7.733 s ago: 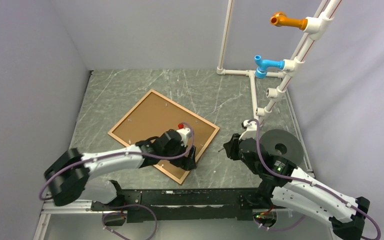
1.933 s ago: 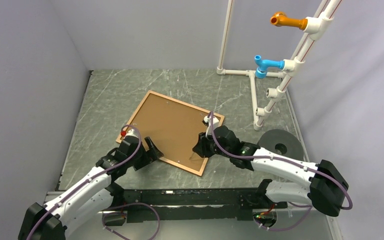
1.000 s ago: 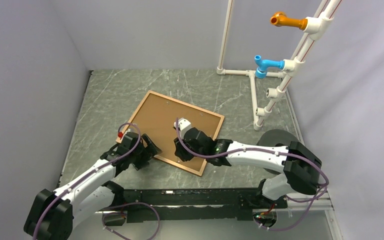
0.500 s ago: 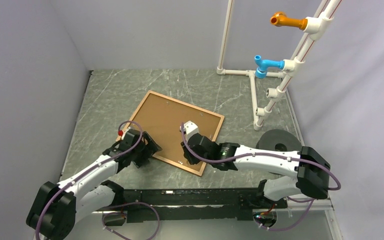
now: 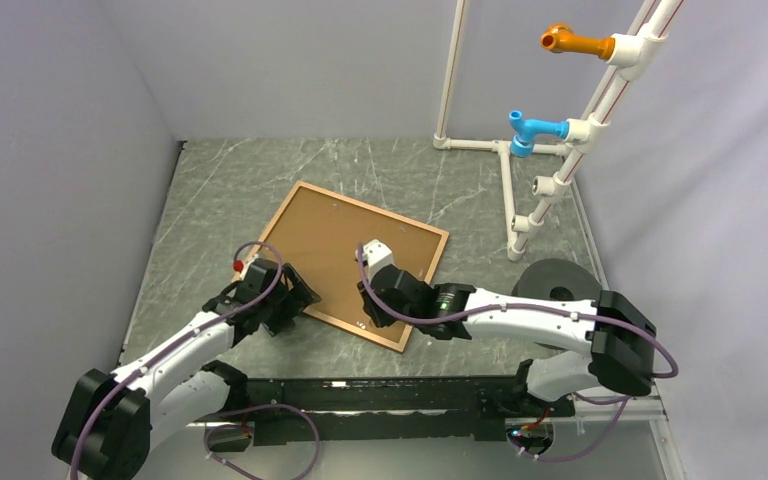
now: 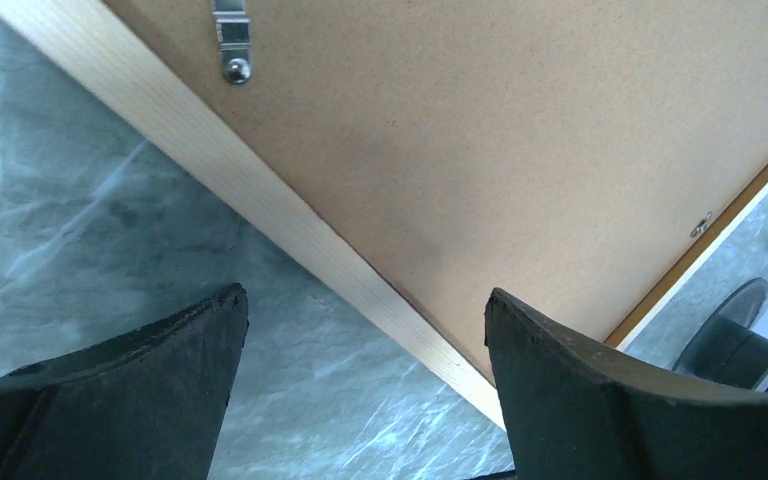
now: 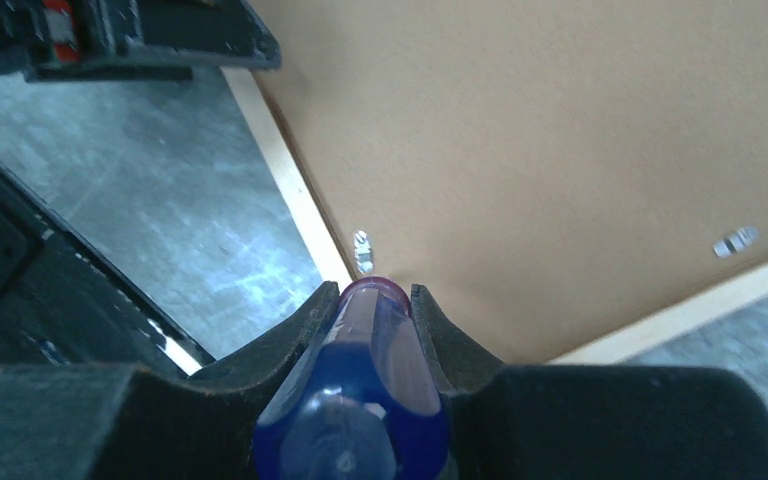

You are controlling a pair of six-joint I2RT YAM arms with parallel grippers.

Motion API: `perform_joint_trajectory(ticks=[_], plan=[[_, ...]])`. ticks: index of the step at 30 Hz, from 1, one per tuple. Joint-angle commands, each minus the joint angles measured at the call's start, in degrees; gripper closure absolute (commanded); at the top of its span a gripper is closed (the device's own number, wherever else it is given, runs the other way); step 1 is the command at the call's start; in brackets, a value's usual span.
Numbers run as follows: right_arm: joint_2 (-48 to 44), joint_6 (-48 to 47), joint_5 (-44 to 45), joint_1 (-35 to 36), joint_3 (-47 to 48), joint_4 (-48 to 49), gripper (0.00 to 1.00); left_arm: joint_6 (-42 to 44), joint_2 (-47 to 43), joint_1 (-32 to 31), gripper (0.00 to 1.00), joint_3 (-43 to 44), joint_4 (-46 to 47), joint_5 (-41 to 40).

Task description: Take the photo out of the frame

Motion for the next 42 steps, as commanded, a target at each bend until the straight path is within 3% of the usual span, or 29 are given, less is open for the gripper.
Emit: perform_joint_trajectory(ticks=[1,11,17,22,32,42], plan=[[3.4,-1.0,-3.9,0.3,5.8,7.1,1.0,2.0,-2.7,0.4,0.08,-0.4,-5.3,-2.4],[12.9,1.3,-2.0,-1.0,13.1,15.2,1.0,3.3,-13.7,0.7,0.05,9.6,-25.1,-16.1],[19.3,4.1,-10.9,-5.0,16.7,26.2,1.0,6.3,-27.7,0.7,0.07,15.7,-34.7,-24.2],[27.9,3.5,-15.4,-5.2,25.5,27.2,1.0,8.0,-34.7,0.8,0.05,20.6,-41.8,-28.5],[40.0,4.6,-14.6,-5.0,38.7,23.5,1.0,13.3,-38.6,0.7,0.05,26.5,-45.6,-25.6],[43.8,2.4,-11.9,-4.9,42.9,19.3,1.0,12.9,-40.7,0.7,0.05,22.1,-43.5,-23.3]])
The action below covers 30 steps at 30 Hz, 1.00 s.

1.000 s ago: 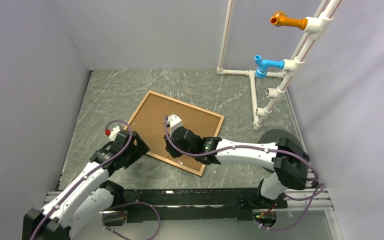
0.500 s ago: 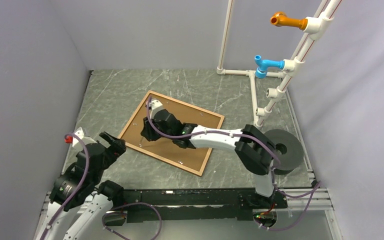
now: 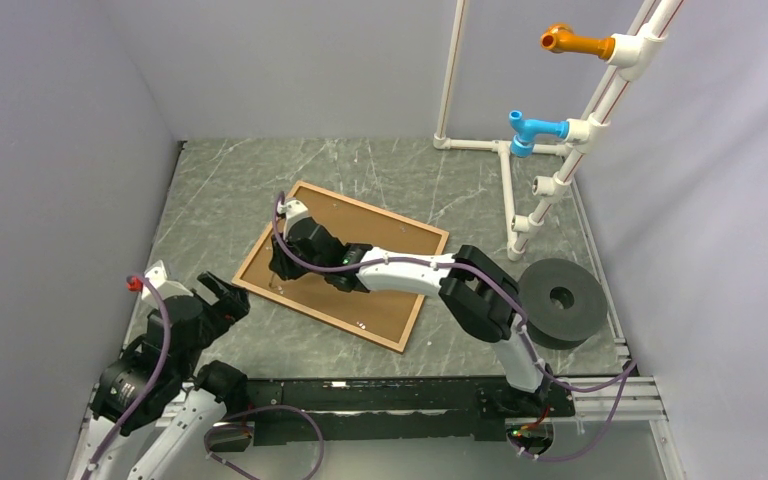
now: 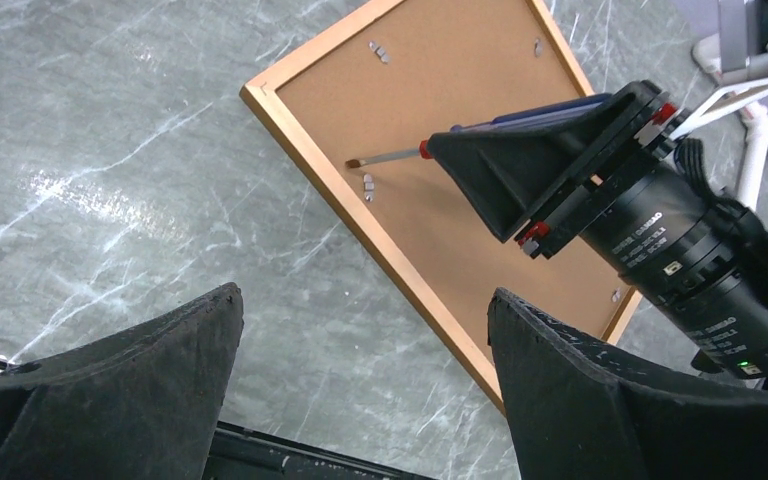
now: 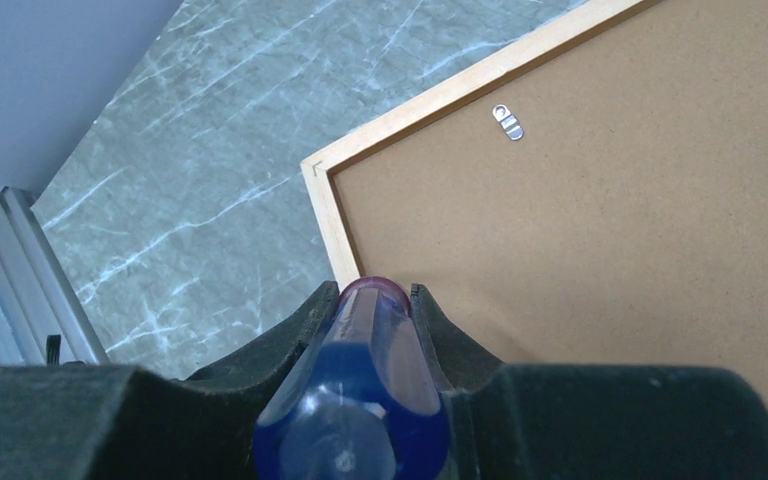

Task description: Take the photo out of the frame

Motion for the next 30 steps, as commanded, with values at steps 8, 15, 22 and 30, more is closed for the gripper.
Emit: perform_joint_trajectory(ticks=[8,15,22,30], plan=[[-2.8,-2.0,3.8,0.3,-1.4,-2.7,1.0,1.6,-0.5,0.2,0.05,-1.7,1.2,1.2],[-6.4,-2.0,3.1,0.5,-5.1,-3.1,1.0,1.3,0.3,0.2,0.05,-2.6,2.7,2.7],[-8.9,-3.5,7.6,0.7,-6.9,-5.2,1.0,1.2,0.6,0.2,0.05,-2.7,2.8,3.3],[-16.2,-5.7,11.8,0.8,-11.6,-5.6,1.0,0.9,-0.2,0.2,0.05,-3.1,2.6,3.4]])
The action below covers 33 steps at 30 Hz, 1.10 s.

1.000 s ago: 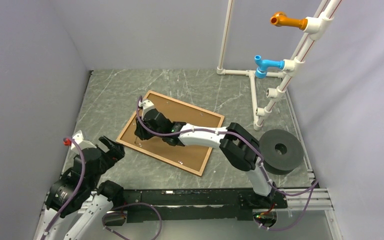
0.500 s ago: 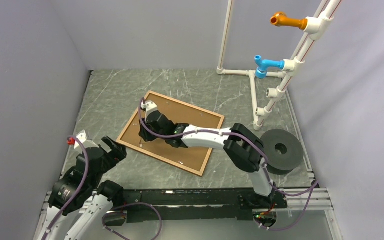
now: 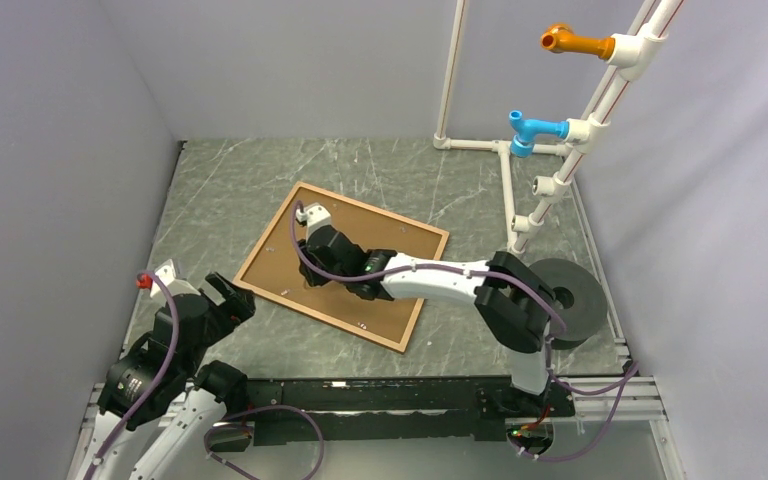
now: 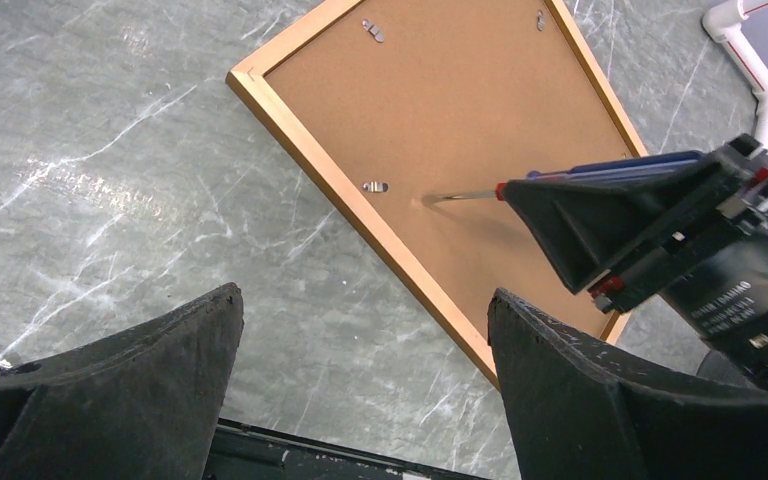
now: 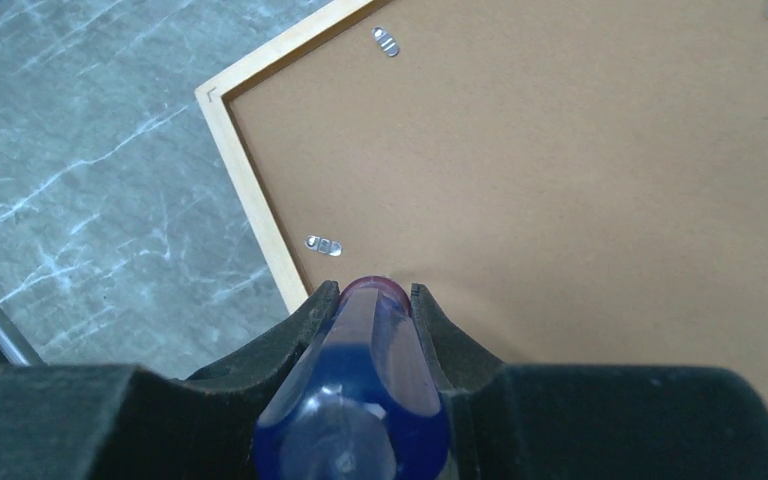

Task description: Take the photo out of the frame

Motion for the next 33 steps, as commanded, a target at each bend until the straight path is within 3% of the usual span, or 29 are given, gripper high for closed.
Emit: perform_joint_trajectory(ticks=[1,9,15,20,24,27,29,33], plan=[[-7.0,-2.0,3.6,0.3,-1.9,0.4,1.0,0.2,-0.2,0.2,0.05,-0.6,1.5,1.0],[-14.5,-1.1,6.2,0.2,-6.4,-1.9,1.0,0.2,0.6,0.3,0.04,-2.1,2.6,3.7],[-28.4,-0.9,19.4,-0.3,-19.9,-5.8,1.0,0.3,-0.2,0.2,0.04,-3.7,3.8,5.1],[-45.0,5.3,34.5,-5.1,-31.8,-18.4,1.0,0.8,0.0,0.2,0.04,-4.9,5.8,6.0],[-55.8,10.3,32.2,-15.8,-35.0,-32.5,1.0,1.4,1.6,0.2,0.04,-5.6,7.6,7.4],[-56.3,14.7,28.3,-18.8,-30.4,-45.8,1.0,1.9,2.8,0.2,0.04,-6.1,8.9,8.3],[-54.0,14.1,22.3,-18.7,-26.5,-48.7,1.0,2.2,3.3,0.2,0.04,-6.7,10.3,8.6],[-44.4,15.7,23.9,-18.9,-18.9,-60.1,1.0,2.3,4.0,0.2,0.04,-8.0,12.5,9.7]])
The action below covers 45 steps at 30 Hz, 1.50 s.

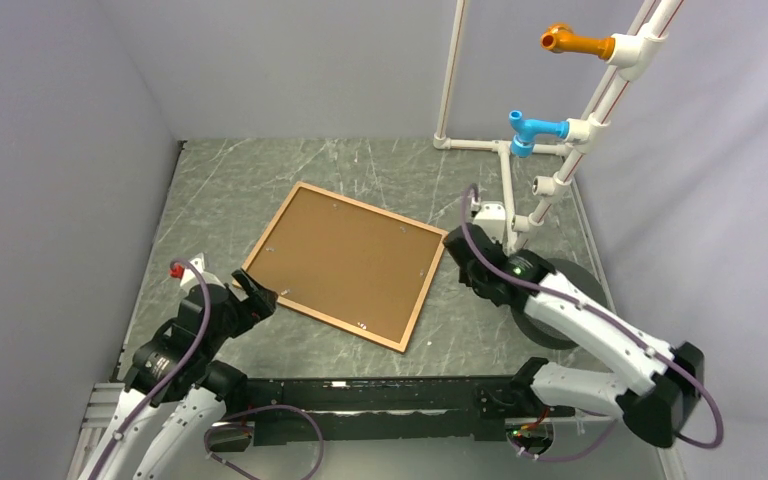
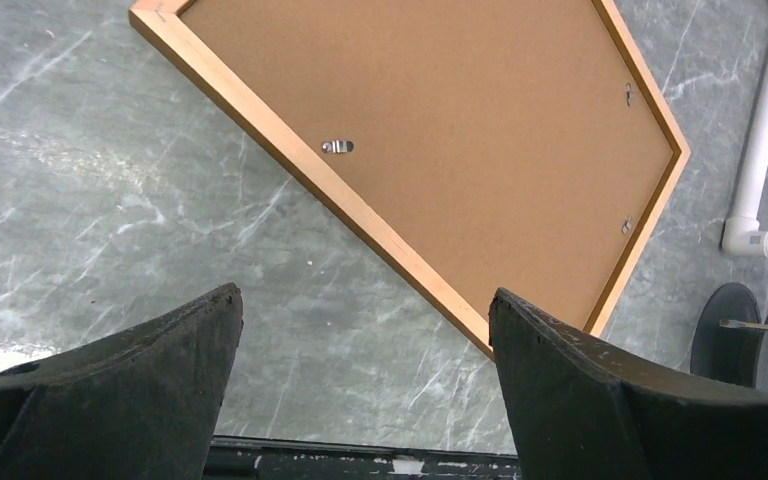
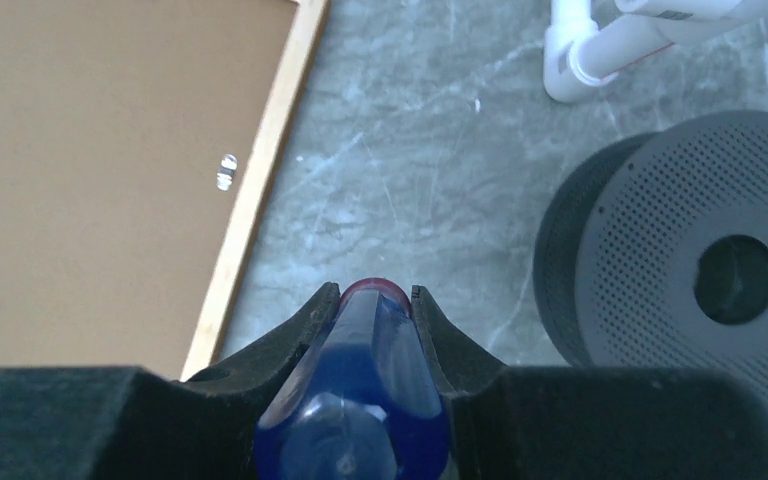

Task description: Take the photo out of the frame

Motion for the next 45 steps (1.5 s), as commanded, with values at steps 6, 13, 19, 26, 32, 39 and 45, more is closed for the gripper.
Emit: perform_joint_trajectory(ticks=[6,13,19,26,32,39,45], plan=[[18.0,1.8,2.5,-1.4,15.2,-23.3,1.0,2.4,-0.2,0.2,0.04,-1.2,3.6,2.7],[27.8,-3.8,-2.4,-5.1,17.8,-26.2,1.0,4.0,-2.9,0.2,0.03,-1.3,4.6,2.3],[35.2,-4.9,-3.5,-7.3,19.7,-27.8,1.0,6.2,-3.8,0.2,0.02,-1.9,6.6,4.0],[42.9,-7.5,-5.1,-11.8,21.6,-24.0,1.0,6.9,-5.4,-0.1,0.03,-2.0,7.1,5.4],[50.0,-9.6,-6.5,-16.7,20.8,-18.5,1.0,6.4,-7.6,-1.2,0.03,-2.4,7.2,4.2],[52.7,-9.4,-3.9,-18.9,17.7,-11.6,1.0,5.1,-9.0,-3.8,0.03,-2.4,6.1,2.1],[52.6,-9.5,-4.3,-19.4,15.4,-8.7,0.91,3.7,-10.0,-5.7,0.03,-2.5,5.1,-0.3]])
